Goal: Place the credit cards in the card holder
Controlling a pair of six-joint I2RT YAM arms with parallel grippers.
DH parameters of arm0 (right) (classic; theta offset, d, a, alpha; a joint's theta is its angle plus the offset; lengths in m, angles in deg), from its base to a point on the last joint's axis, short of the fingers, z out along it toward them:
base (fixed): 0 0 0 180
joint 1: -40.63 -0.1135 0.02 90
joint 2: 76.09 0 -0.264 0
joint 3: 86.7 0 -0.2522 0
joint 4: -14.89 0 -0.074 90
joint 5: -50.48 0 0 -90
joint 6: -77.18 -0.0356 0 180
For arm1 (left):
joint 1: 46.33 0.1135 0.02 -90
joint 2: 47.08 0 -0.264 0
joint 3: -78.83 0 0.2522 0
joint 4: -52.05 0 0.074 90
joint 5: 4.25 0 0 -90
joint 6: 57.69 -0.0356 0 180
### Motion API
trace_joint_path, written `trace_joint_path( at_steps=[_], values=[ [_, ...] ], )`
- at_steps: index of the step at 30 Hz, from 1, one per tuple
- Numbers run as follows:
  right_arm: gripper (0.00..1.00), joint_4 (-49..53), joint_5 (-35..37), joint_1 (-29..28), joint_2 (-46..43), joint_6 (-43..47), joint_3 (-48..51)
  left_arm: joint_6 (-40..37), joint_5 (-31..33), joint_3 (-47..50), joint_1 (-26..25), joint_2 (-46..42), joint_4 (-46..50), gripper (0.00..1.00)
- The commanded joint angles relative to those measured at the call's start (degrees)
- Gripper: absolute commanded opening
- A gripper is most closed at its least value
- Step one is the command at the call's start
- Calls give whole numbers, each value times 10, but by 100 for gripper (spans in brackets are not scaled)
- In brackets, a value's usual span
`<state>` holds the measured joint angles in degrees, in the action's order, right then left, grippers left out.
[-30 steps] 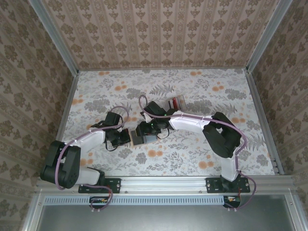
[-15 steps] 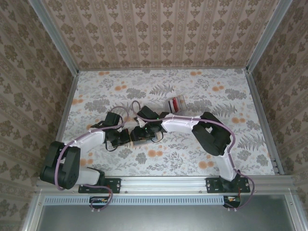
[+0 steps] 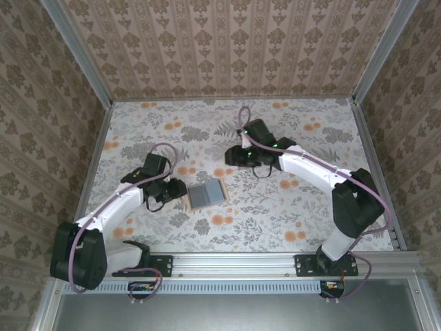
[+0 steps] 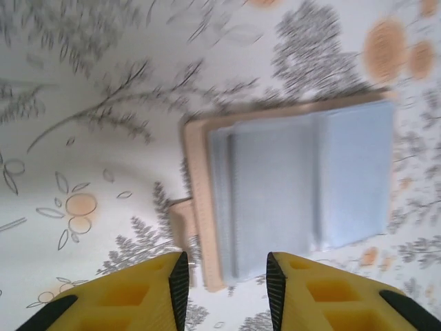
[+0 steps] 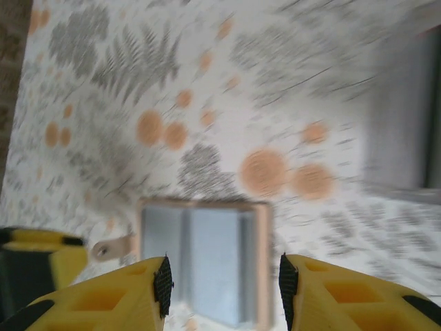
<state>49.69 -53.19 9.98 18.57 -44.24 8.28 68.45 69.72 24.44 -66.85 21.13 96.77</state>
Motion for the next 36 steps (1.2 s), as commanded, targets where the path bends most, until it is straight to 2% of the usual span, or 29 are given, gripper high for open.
trace_joint_path(
  at_steps=[1,5,10,15,21,36],
  values=[
    [48,46,37,41,-20,35,13,-14,10,-48,5,-5,36,38],
    [48,62,46,85,-1,58,-7,-19,-2,-97,1,35,19,40],
    [48,94,60,109,53,86,-57,-17,-17,-171,-19,118,-23,41],
    [48,113,41,110,116,101,-119,-26,-30,-268,-53,231,-45,43],
    [49,152,60,111,170,118,-189,-28,-58,-366,-90,345,-54,44],
    [50,189,51,109,235,130,-251,-11,-107,-544,-140,546,-53,44]
  ],
)
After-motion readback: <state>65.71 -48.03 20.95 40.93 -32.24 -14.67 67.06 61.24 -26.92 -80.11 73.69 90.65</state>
